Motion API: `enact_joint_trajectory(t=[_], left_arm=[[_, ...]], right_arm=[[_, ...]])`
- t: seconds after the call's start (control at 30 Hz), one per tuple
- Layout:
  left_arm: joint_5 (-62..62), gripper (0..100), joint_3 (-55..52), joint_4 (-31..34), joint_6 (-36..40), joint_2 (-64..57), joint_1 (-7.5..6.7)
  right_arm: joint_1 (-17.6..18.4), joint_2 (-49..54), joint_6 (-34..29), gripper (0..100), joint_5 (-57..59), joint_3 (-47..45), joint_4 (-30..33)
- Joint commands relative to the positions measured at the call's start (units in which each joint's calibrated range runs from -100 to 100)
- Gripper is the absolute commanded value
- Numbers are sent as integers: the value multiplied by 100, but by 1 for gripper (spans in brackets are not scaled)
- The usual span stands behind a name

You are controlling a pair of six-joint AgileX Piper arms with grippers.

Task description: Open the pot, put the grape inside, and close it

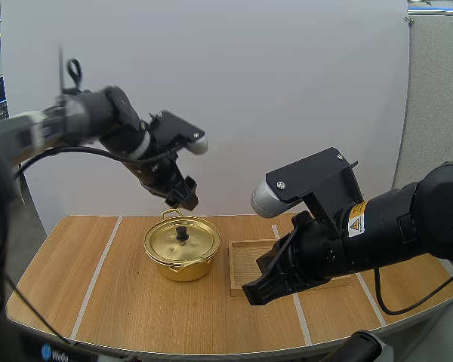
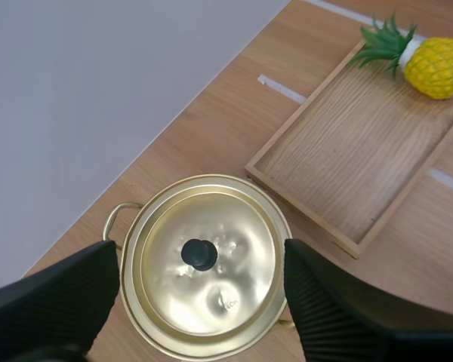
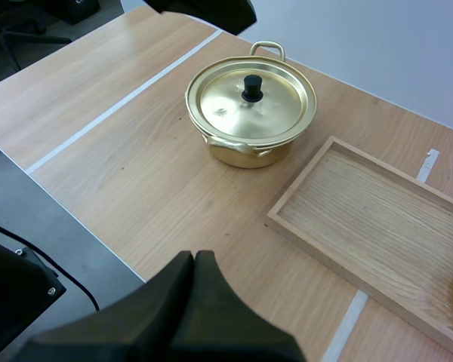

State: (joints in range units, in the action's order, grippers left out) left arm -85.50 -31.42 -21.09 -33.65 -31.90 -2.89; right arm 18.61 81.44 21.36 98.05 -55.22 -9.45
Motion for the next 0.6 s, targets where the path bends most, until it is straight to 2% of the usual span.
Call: enact_joint_trajectory(t=[0.0,0.1,0.33,0.57], left_arm=[[-867,100,36,-98,179,-796,-13],[-1450,100,36,-62,303,-1564,-13],[-1450,100,36,21,715,-2994,-13],[-1450,100,-110,31,1248,-4039,-13]], right_arm=[[-71,40,-17,0,33,-7,37],[-133,40,-17,0,33,-7,-8],[-346,99,-17,0,33,-7,-8],[-698,725,14,0,-2,-7,-16]])
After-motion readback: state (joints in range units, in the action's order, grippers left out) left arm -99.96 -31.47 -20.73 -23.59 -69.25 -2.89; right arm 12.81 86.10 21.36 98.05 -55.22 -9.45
